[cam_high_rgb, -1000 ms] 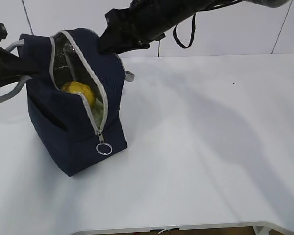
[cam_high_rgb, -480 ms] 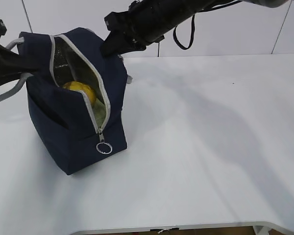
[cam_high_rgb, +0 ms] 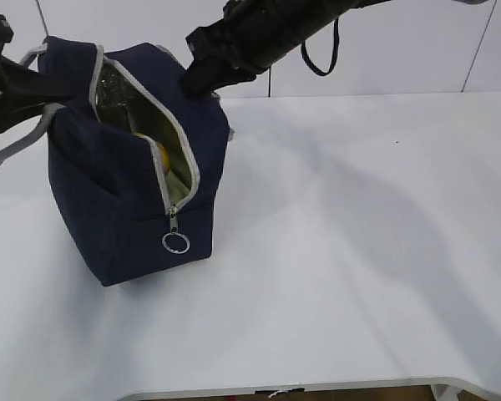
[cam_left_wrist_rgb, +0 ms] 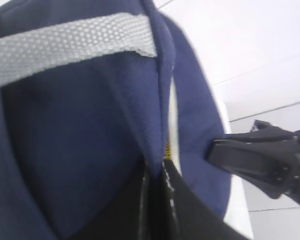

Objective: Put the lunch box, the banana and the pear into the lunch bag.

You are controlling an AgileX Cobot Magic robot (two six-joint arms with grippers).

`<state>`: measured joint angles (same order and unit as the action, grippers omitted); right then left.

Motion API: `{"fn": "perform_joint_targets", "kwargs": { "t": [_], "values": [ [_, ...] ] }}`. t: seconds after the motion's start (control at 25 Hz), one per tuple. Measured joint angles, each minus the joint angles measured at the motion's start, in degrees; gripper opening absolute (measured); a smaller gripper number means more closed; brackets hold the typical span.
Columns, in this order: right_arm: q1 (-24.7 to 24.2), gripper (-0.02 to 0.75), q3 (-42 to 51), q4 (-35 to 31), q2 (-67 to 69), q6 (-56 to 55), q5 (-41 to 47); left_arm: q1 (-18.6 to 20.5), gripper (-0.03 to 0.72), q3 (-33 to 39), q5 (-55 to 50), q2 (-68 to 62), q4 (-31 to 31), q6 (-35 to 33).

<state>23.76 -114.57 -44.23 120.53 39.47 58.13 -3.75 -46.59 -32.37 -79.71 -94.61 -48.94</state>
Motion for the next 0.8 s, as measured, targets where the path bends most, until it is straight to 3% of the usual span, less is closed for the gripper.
{"fn": "perform_joint_targets", "kwargs": {
  "t": [0.16,0.44,0.8],
  "values": [
    [0.0,0.027,0.42,6.27,-2.3,-2.21,0.93,-2.25,-0.013,0.0,-2.64,-2.45,-5.38,-4.94],
    [0.0,0.024,3.17,14.47,-6.97,-7.51,1.33,-7.04,-0.013,-4.22,-6.18,-8.85,-5.91,-7.7],
    [-2.86,0.024,18.9,16.77,-18.39,-9.07,-8.52,-12.8,-0.013,-14.57,-5.6,-13.0,-5.92,-11.23]
  ]
}}
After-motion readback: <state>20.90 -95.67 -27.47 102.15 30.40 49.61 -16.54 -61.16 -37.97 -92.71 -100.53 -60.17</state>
